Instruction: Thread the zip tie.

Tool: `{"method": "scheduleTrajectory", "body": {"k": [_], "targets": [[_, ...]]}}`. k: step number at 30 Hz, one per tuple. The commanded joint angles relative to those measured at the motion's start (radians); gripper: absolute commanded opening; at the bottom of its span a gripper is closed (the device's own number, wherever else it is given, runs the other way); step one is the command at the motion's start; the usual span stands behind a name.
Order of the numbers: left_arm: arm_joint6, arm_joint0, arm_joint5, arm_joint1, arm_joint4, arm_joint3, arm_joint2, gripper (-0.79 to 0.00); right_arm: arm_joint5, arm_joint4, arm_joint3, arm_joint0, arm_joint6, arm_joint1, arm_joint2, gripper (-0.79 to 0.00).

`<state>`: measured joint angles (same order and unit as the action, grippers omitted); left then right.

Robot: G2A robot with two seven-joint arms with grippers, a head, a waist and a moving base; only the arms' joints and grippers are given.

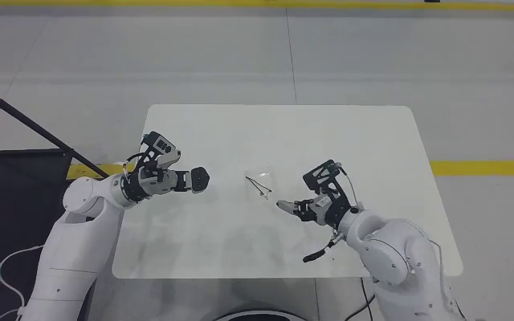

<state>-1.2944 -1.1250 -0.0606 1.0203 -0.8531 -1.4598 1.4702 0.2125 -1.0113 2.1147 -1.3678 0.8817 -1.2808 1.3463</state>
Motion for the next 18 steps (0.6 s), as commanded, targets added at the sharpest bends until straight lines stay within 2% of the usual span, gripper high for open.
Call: {"method": "scheduleTrajectory", "body": {"k": [1, 8, 10, 12, 18], "targets": [[0.000, 0.000, 0.000, 0.000, 0.000, 0.000, 0.000, 0.000, 0.047, -0.021, 0.038, -0.081, -0.134, 0.008, 0.063, 0.000], [0.000, 0.000, 0.000, 0.000, 0.000, 0.000, 0.000, 0.000, 0.095, -0.076, 0.116, -0.318, -0.531, 0.018, 0.234, 0.000], [0.000, 0.000, 0.000, 0.000, 0.000, 0.000, 0.000, -0.001, 0.097, -0.073, 0.114, -0.308, -0.506, 0.018, 0.224, -0.001], [0.000, 0.000, 0.000, 0.000, 0.000, 0.000, 0.000, -0.001, 0.095, -0.077, 0.117, -0.322, -0.544, 0.018, 0.236, -0.001], [0.000, 0.000, 0.000, 0.000, 0.000, 0.000, 0.000, -0.001, 0.095, -0.076, 0.116, -0.317, -0.530, 0.018, 0.234, -0.001]]}}
